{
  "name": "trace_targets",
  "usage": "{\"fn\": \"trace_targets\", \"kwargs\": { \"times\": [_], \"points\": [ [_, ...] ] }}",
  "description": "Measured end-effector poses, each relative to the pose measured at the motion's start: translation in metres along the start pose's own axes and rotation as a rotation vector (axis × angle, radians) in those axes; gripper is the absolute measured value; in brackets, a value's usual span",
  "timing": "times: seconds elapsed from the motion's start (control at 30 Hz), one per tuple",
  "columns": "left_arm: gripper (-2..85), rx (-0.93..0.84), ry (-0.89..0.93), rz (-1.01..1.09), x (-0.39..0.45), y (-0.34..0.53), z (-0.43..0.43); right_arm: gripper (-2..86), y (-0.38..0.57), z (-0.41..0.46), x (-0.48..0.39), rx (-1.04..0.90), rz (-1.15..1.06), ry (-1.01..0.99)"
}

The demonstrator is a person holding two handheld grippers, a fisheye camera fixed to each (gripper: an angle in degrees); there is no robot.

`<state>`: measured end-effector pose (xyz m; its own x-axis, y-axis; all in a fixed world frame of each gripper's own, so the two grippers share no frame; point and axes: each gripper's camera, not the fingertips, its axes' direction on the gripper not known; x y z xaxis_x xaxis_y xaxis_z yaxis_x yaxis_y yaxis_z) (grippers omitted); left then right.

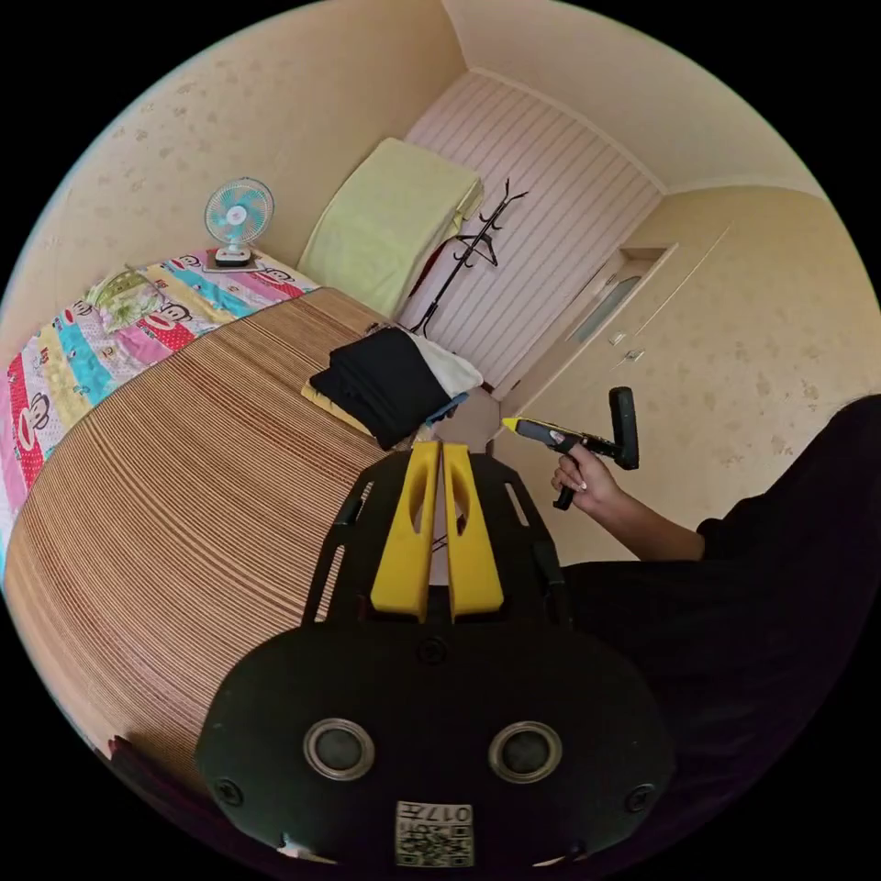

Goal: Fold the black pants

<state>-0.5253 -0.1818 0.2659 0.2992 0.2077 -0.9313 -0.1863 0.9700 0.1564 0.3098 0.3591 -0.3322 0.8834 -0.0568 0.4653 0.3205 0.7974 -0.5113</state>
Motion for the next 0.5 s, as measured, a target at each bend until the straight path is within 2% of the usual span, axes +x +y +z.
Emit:
{"fn": "trace_targets", "kwargs": {
  "times": [0.13,0.27,0.5],
  "points": [
    [-0.9,0.069,-0.085,-0.15,-0.045,0.012,0.037,4.7,-0.097,0.038,0.049,-0.004,0.038,-0.045],
    [-1.0,0.072,-0.165,-0.311,-0.076,0.014,0.087,8.6,-0.205,0.082,0.095,-0.09,0.033,-0.067],
    [-1.0,0.122,-0.204,-0.419,-0.098,-0.006,0.175,12.3,-0.328,0.157,0.156,-0.25,0.022,-0.012]
  ]
}}
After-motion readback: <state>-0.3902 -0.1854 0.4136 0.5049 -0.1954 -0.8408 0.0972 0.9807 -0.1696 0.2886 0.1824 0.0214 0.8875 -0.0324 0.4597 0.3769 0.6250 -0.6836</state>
